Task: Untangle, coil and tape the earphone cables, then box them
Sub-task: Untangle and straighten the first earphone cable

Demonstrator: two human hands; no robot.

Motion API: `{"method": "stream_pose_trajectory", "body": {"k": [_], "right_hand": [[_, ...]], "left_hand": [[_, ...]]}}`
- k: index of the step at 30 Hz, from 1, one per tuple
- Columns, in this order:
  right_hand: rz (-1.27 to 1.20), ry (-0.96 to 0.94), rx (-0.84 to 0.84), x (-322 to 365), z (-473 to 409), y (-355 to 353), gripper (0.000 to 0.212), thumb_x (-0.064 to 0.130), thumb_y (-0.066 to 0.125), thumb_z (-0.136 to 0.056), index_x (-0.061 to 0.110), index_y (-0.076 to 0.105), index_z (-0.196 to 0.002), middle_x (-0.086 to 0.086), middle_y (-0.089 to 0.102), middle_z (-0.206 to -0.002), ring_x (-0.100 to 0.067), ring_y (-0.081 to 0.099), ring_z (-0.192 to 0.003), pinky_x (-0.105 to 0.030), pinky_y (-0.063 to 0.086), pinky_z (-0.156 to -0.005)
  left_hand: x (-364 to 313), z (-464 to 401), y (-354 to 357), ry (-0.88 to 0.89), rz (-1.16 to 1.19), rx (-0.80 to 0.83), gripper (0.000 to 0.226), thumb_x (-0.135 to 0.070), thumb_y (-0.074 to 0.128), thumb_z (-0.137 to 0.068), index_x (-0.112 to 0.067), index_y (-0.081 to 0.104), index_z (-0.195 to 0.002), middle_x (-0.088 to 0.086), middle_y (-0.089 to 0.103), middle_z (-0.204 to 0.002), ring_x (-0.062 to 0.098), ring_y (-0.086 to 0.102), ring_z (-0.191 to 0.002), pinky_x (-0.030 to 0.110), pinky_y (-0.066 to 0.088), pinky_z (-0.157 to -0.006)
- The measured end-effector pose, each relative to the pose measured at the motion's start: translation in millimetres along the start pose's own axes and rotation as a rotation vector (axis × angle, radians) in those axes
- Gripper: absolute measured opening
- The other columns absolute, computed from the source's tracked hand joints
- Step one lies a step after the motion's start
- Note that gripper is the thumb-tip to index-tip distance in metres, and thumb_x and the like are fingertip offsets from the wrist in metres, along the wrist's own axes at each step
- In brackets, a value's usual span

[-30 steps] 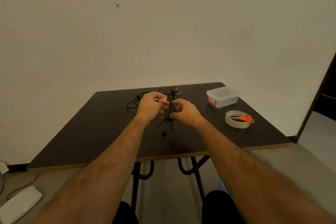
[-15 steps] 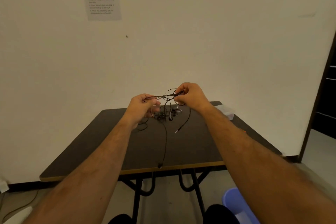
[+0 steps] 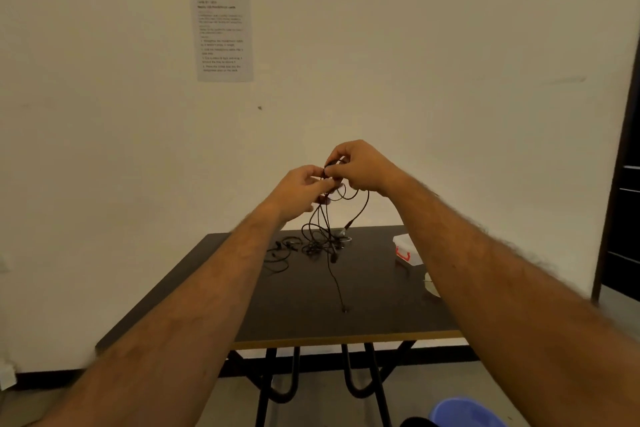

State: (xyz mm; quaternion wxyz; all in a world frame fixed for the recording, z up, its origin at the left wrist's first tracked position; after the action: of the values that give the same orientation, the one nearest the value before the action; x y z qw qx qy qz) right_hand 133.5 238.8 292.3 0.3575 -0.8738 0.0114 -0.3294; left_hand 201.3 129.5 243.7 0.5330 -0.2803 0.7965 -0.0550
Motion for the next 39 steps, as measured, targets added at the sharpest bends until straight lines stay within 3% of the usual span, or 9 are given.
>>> {"method": "stream_pose_trajectory", "body": {"k": [7,13,17,21,26,28,31,35,39], "right_hand": [[0.13,0.029,-0.028,-6,2,-15,0.023,0.032,0.07,-0.09,0.014,0.059,-0.079,-0.003,0.07,-0.069,-0.014,0.068,-0.059,-0.028,0.056,-0.063],[-0.217,0.114,-0.105,-29,15,-17,0.023,0.011,0.067,-0.085,0.012,0.053,-0.067,-0.004,0.052,-0.069,-0.016,0.048,-0.067,-0.032,0.041,-0.067],[-0.541,0.178,-0.063,-34,22,-7,0.018,0.008,0.055,-0.088,0.012,0.055,-0.07,-0.003,0.061,-0.066,-0.016,0.063,-0.069,-0.039,0.048,-0.082],[-0.717,0.175,0.01,-31,27,6,0.029,0.005,0.056,-0.092,0.014,0.047,-0.065,0.0,0.044,-0.054,-0.015,0.042,-0.048,-0.037,0.055,-0.064],[-0.901,0.116,0.027,-25,36,10,0.033,0.002,0.045,-0.092,0.012,0.049,-0.06,-0.005,0.049,-0.053,-0.02,0.053,-0.055,-0.043,0.055,-0.081],[-0.994,0.143,0.142,-21,42,17,0.034,0.007,0.046,-0.094,0.016,0.043,-0.061,0.001,0.033,-0.048,-0.013,0.032,-0.04,-0.033,0.052,-0.056],[-0.745,0.165,0.254,-21,47,19,0.028,0.01,0.051,-0.097,0.017,0.046,-0.071,0.003,0.031,-0.053,-0.007,0.021,-0.039,-0.018,0.015,-0.039],[-0.201,0.14,0.197,-27,54,9,0.011,0.015,0.068,-0.09,0.007,0.062,-0.086,0.007,0.044,-0.049,-0.01,0.033,-0.044,-0.026,0.029,-0.045],[-0.332,0.103,-0.099,-30,54,-11,0.011,0.014,0.072,-0.087,0.004,0.066,-0.086,0.008,0.044,-0.048,-0.012,0.034,-0.045,-0.025,0.036,-0.044]], "left_hand": [[18,-1,-11,-0.044,0.183,-0.141,0.015,-0.025,0.062,-0.097,-0.012,0.068,-0.094,0.004,0.062,-0.089,0.009,0.057,-0.054,0.028,0.053,-0.055],[26,0,-14,-0.075,-0.162,-0.249,0.017,-0.035,0.062,-0.094,-0.023,0.074,-0.092,0.001,0.07,-0.087,0.017,0.064,-0.072,0.032,0.056,-0.062],[29,2,-17,-0.095,-0.299,-0.341,0.016,-0.035,0.064,-0.091,-0.027,0.073,-0.08,-0.006,0.068,-0.069,0.012,0.057,-0.063,0.026,0.044,-0.06],[38,1,-15,-0.155,-0.119,-0.317,0.012,-0.027,0.07,-0.087,-0.02,0.068,-0.079,-0.002,0.069,-0.075,0.015,0.066,-0.071,0.027,0.046,-0.062],[43,6,-9,-0.235,0.2,-0.316,0.01,-0.018,0.056,-0.093,-0.011,0.062,-0.09,0.002,0.061,-0.082,0.015,0.062,-0.07,0.031,0.046,-0.061],[45,7,-13,-0.209,0.151,-0.36,0.009,-0.015,0.055,-0.093,-0.011,0.061,-0.088,0.004,0.064,-0.083,0.015,0.063,-0.069,0.033,0.048,-0.064],[57,13,-19,-0.213,0.247,-0.45,0.008,-0.013,0.054,-0.096,-0.011,0.058,-0.089,0.005,0.058,-0.079,0.015,0.056,-0.063,0.032,0.049,-0.057],[71,23,-22,-0.223,0.299,-0.452,0.012,-0.018,0.053,-0.099,-0.012,0.058,-0.09,0.0,0.042,-0.07,0.009,0.032,-0.049,0.021,0.029,-0.039],[74,30,-1,-0.209,0.102,-0.223,0.019,-0.031,0.059,-0.097,-0.013,0.066,-0.101,-0.001,0.058,-0.078,0.008,0.04,-0.052,0.022,0.033,-0.045]]}}
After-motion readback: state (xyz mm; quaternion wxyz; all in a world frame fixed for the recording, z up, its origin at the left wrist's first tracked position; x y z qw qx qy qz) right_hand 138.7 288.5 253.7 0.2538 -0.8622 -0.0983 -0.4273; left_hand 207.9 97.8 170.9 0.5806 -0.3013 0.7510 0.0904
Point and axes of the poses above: each hand's wrist, its own z-axis away from the middle knuckle, its own y-axis out of the palm, x = y × z, the point moved 7 cm from there along -z, towards the middle knuckle
